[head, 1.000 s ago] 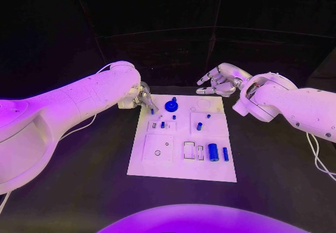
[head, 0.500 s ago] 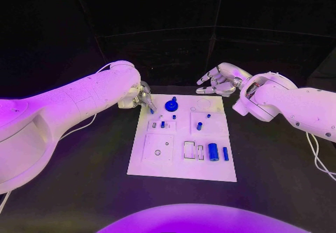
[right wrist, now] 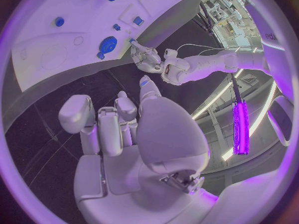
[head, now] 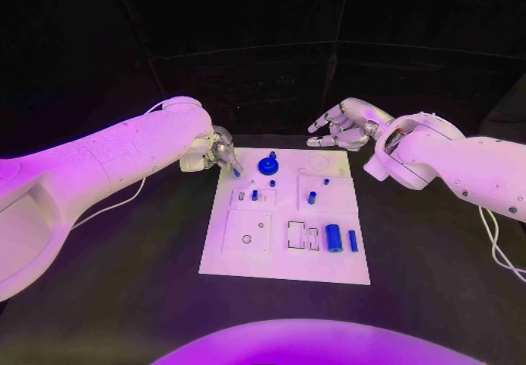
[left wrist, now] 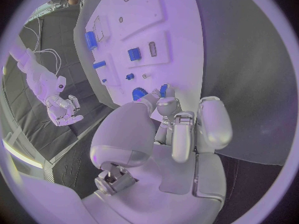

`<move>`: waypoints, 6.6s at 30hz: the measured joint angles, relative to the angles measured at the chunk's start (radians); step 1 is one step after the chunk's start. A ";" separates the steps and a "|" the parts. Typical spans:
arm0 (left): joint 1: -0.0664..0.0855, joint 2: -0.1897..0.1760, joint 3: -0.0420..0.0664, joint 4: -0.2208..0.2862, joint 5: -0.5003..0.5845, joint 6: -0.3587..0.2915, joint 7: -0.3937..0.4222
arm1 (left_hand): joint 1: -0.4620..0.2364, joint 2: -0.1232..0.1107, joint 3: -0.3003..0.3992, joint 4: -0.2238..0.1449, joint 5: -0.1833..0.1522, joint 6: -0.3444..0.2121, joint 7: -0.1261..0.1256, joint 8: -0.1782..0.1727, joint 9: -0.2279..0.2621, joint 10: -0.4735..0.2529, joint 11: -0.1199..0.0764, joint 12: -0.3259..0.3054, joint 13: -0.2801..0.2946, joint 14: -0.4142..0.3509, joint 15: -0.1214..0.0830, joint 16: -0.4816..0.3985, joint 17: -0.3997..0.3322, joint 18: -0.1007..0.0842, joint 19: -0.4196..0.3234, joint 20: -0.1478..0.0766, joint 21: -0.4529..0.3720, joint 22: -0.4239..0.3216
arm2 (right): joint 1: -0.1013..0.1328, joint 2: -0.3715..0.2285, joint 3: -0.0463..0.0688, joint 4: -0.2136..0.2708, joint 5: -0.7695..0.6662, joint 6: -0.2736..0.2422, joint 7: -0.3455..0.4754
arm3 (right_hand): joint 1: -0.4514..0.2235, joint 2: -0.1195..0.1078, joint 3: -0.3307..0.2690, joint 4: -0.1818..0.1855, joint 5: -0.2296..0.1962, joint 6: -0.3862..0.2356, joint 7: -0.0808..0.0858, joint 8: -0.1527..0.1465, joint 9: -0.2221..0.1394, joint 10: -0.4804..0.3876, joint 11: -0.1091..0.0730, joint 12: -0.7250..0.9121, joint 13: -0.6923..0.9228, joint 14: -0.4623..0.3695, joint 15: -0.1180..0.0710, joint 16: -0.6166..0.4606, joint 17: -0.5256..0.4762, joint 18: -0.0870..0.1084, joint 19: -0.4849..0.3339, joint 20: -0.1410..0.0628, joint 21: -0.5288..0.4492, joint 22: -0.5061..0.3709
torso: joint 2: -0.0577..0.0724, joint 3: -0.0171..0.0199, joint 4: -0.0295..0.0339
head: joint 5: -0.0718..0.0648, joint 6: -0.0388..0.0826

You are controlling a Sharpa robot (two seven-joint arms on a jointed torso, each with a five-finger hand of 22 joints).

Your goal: Assemble the parts on the task board

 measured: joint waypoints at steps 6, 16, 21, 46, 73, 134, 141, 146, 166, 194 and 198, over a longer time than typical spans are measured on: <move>0.002 -0.068 0.000 0.101 0.037 -0.044 0.002 | -0.088 -0.052 0.164 -0.037 0.000 0.000 0.000 0.035 0.005 0.004 0.003 0.000 -0.006 0.000 0.000 0.000 0.000 0.000 0.000 0.000 0.000 0.003 | 0.000 -0.002 0.000 -0.001 0.000 0.001 0.000 | 0.001 0.001 0.000 0.000 0.000 0.000 0.000 0.000 0.000 0.000 0.000 0.000 0.000 0.000 0.000 0.000 0.000 0.000 0.000 0.000 0.000 0.000 | -0.002 0.0012 0.0043 | -0.001 0.001; 0.001 -0.176 -0.019 0.276 0.073 -0.138 0.001 | -0.109 -0.066 0.209 -0.044 0.000 0.000 0.000 0.051 0.008 0.007 -0.001 0.000 -0.009 0.000 0.000 0.000 0.000 0.000 0.000 0.000 0.000 0.008 | 0.000 -0.005 0.000 -0.002 0.000 0.003 -0.001 | 0.001 0.001 0.000 0.000 0.000 0.000 0.000 0.000 0.000 0.000 0.000 0.000 0.000 0.000 0.000 0.000 0.000 0.000 0.000 0.000 0.000 -0.001 | -0.004 0.0017 0.0099 | 0.002 0.002; -0.008 -0.217 -0.046 0.352 0.083 -0.194 0.003 | -0.117 -0.074 0.223 -0.047 -0.001 0.000 0.000 0.053 0.008 0.011 -0.004 0.000 -0.009 0.000 0.000 0.000 0.000 0.000 0.000 0.000 0.000 0.009 | 0.000 -0.005 0.000 -0.003 0.000 0.005 -0.001 | 0.001 0.001 0.000 0.000 0.000 0.000 0.000 0.000 0.000 0.000 0.000 0.000 0.000 0.000 0.000 0.000 0.000 0.000 0.000 0.000 0.000 -0.001 | -0.004 0.0012 0.0105 | 0.005 0.000; -0.043 -0.248 -0.081 0.458 0.082 -0.291 -0.005 | -0.134 -0.091 0.257 -0.065 0.003 0.002 -0.002 0.060 0.008 0.018 -0.004 0.000 -0.008 0.000 0.000 0.000 0.000 0.000 0.000 0.000 0.000 0.015 | 0.000 -0.005 0.000 -0.006 0.000 0.011 -0.001 | 0.001 0.001 0.000 0.000 0.000 0.000 0.000 0.000 0.000 0.000 0.000 0.000 0.000 0.000 0.000 0.000 0.001 0.000 0.000 0.000 0.000 -0.001 | -0.003 0.0013 0.0067 | 0.011 -0.007; -0.044 -0.246 -0.081 0.455 0.063 -0.255 -0.046 | -0.140 -0.097 0.265 -0.062 0.007 0.002 -0.002 0.065 0.010 0.018 -0.004 0.000 -0.008 0.000 0.000 0.000 0.000 0.000 0.000 0.000 0.000 0.016 | 0.000 -0.005 0.000 -0.006 0.000 0.014 -0.001 | 0.001 0.001 0.000 0.000 0.000 0.000 0.000 0.000 0.000 0.000 0.000 0.000 0.000 0.000 0.000 0.000 0.000 0.000 0.000 0.000 0.000 -0.001 | -0.003 0.0015 0.0067 | 0.012 -0.013; -0.044 -0.210 -0.081 0.402 0.057 -0.219 -0.056 | -0.285 -0.157 0.170 -0.034 0.004 0.074 -0.038 0.104 -0.020 0.039 -0.026 0.012 -0.010 -0.004 -0.018 0.000 0.000 0.000 0.013 -0.013 0.010 0.047 | 0.000 -0.005 0.000 -0.005 0.000 0.014 -0.001 | 0.001 0.001 -0.006 0.000 0.005 0.000 0.000 0.004 0.000 -0.004 -0.004 0.000 -0.003 0.000 0.000 -0.004 0.000 0.000 0.000 0.000 0.000 -0.003 | -0.003 0.0013 0.0068 | -0.001 -0.023; -0.044 -0.208 -0.081 0.393 0.056 -0.221 -0.057 | -0.295 -0.155 0.111 -0.003 0.004 0.077 -0.041 0.104 -0.027 0.039 -0.026 0.012 -0.011 -0.004 -0.018 0.000 0.000 0.000 0.013 -0.013 0.013 0.052 | 0.000 -0.005 0.000 -0.005 0.000 0.014 -0.001 | 0.001 0.001 -0.006 0.000 0.005 0.000 0.000 0.004 0.000 -0.004 -0.004 0.000 -0.003 0.000 0.000 -0.004 0.000 0.000 0.000 0.000 0.000 -0.005 | -0.003 0.0013 0.0074 | -0.001 -0.022; -0.044 -0.208 -0.081 0.391 0.056 -0.222 -0.058 | -0.295 -0.155 0.068 0.013 0.004 0.080 -0.038 0.104 -0.032 0.039 -0.026 0.012 -0.011 -0.004 -0.018 0.000 0.000 0.000 0.013 -0.013 0.013 0.052 | 0.000 -0.005 0.000 -0.005 0.000 0.014 -0.001 | 0.001 0.001 -0.006 0.000 0.005 0.000 0.000 0.004 0.000 -0.004 -0.004 0.000 -0.003 0.000 0.000 -0.004 0.000 0.000 0.000 0.000 0.000 -0.005 | -0.003 0.0014 0.0074 | -0.001 -0.022; -0.045 -0.272 -0.078 0.434 0.124 -0.363 0.024 | -0.277 -0.154 -0.115 0.072 0.004 0.066 -0.034 0.104 -0.044 0.005 -0.023 -0.020 -0.075 -0.004 -0.018 -0.011 0.000 0.000 0.000 -0.014 -0.039 -0.014 | 0.000 -0.004 0.000 -0.009 0.000 0.015 -0.001 | 0.001 0.001 -0.008 0.002 0.005 0.000 0.000 0.004 0.000 -0.004 -0.004 0.000 -0.002 0.000 0.000 -0.004 0.000 0.000 0.000 0.000 0.000 -0.005 | -0.003 0.0012 0.0084 | -0.005 -0.023; -0.044 -0.130 -0.103 0.326 -0.102 -0.572 0.543 | 0.038 -0.208 0.095 -0.202 0.004 0.042 0.085 -0.301 -0.342 -0.370 0.105 -0.671 -0.723 -0.011 0.086 -0.193 -0.155 0.077 -0.103 0.082 -0.371 -0.372 | 0.000 0.007 0.000 -0.019 0.000 0.016 0.000 | 0.001 0.001 -0.010 0.005 0.005 0.000 0.000 0.004 0.000 -0.004 -0.004 0.000 -0.003 0.000 0.000 -0.004 0.000 0.000 0.000 0.000 -0.004 -0.006 | -0.002 0.0013 0.0049 | -0.022 -0.004; -0.045 -0.101 -0.108 0.297 -0.188 -0.561 0.544 | 0.038 -0.208 0.088 -0.209 0.004 0.053 0.085 -0.327 -0.356 -0.370 0.105 -0.692 -0.751 -0.009 0.084 -0.187 -0.155 0.069 -0.076 0.080 -0.335 -0.334 | 0.000 0.010 0.000 -0.019 0.000 0.016 0.000 | 0.001 0.001 -0.010 0.005 0.005 0.000 0.000 0.004 0.000 -0.004 -0.004 0.000 -0.003 0.000 0.000 -0.004 0.000 0.000 0.000 0.000 -0.004 -0.006 | -0.002 0.0012 0.0049 | -0.023 -0.004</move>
